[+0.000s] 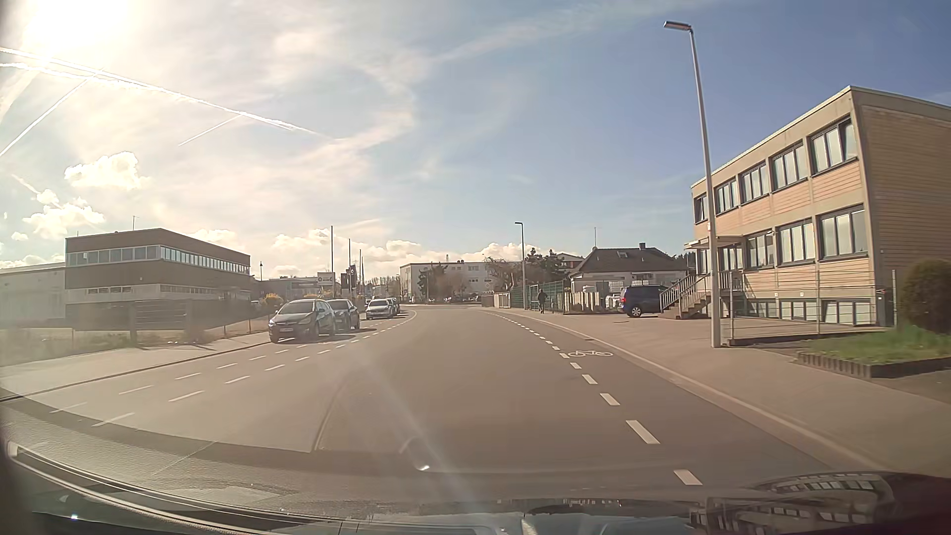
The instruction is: Follow the waypoints while adhering to traffic rules and regulations
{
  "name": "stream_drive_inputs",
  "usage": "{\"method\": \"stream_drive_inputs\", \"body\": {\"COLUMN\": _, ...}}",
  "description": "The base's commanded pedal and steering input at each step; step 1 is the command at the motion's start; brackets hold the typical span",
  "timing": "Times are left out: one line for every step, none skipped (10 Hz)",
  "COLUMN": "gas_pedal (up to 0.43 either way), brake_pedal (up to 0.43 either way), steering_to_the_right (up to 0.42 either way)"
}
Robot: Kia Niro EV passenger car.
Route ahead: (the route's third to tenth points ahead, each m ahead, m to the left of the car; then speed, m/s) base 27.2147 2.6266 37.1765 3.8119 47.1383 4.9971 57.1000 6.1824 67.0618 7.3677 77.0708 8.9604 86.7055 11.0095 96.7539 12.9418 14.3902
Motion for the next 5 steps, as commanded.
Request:
{"method": "stream_drive_inputs", "body": {"gas_pedal": 0.169, "brake_pedal": 0.000, "steering_to_the_right": -0.007}}
{"method": "stream_drive_inputs", "body": {"gas_pedal": 0.169, "brake_pedal": 0.000, "steering_to_the_right": -0.008}}
{"method": "stream_drive_inputs", "body": {"gas_pedal": 0.169, "brake_pedal": 0.000, "steering_to_the_right": -0.009}}
{"method": "stream_drive_inputs", "body": {"gas_pedal": 0.169, "brake_pedal": 0.000, "steering_to_the_right": -0.010}}
{"method": "stream_drive_inputs", "body": {"gas_pedal": 0.169, "brake_pedal": 0.000, "steering_to_the_right": -0.011}}
